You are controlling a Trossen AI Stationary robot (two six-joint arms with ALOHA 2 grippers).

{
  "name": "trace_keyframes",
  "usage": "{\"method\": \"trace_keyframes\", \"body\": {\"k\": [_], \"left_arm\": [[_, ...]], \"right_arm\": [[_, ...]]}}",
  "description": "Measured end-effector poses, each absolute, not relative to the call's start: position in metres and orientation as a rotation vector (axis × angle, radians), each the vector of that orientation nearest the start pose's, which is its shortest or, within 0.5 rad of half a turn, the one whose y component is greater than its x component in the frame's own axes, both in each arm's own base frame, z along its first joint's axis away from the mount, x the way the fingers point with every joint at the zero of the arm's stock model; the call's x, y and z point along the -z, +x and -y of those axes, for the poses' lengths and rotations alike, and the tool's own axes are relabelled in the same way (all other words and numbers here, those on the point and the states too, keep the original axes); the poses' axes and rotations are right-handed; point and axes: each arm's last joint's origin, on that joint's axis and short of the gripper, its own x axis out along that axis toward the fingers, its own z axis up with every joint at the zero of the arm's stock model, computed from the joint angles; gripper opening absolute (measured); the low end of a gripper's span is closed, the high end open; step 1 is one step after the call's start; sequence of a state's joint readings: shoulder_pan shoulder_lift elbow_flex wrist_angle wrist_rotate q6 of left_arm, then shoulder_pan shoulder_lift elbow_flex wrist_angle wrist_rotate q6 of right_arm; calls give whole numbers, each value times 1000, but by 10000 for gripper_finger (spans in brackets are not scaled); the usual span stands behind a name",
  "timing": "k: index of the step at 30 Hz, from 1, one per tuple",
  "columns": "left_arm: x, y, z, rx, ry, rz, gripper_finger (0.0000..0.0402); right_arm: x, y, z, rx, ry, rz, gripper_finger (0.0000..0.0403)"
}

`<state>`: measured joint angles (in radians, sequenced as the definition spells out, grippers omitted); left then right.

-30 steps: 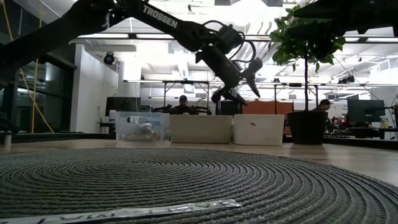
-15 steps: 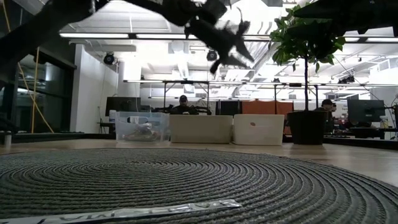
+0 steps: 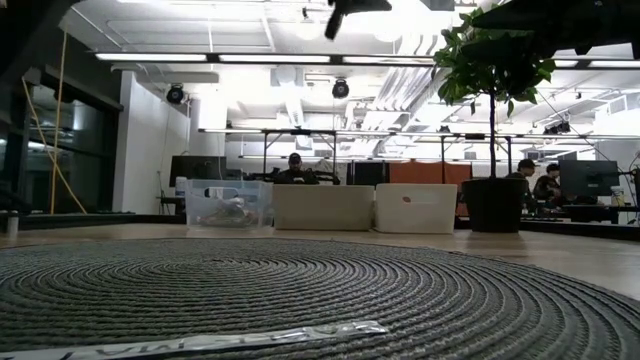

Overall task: Pick and place Granola Bars by type
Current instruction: Return to Home Position

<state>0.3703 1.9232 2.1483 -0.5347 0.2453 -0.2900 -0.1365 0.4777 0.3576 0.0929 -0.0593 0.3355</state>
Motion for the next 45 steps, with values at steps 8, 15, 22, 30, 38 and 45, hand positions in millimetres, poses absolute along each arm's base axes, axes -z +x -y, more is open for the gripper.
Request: {"method": "trace_keyframes", "body": {"k": [8, 15, 22, 30, 38, 45], "left_arm": [[-461, 382, -94, -119, -231, -311, 1], [-484, 361, -45, -83, -140, -295, 0], [-486, 329, -16, -94, -103, -272, 0], [-426, 285, -6, -71, -190, -124, 0], [-348, 226, -3, -46, -257, -4, 0], [-311, 170, -3, -36, -258, 96, 0]], "right_arm": [[-252, 132, 16, 81, 337, -14, 186], [-252, 132, 16, 81, 339, -14, 186], [-252, 132, 16, 80, 339, -14, 186], [-252, 132, 16, 81, 338, -15, 186], [-252, 132, 16, 81, 339, -15, 186], [-252, 132, 16, 81, 340, -14, 186]]}}
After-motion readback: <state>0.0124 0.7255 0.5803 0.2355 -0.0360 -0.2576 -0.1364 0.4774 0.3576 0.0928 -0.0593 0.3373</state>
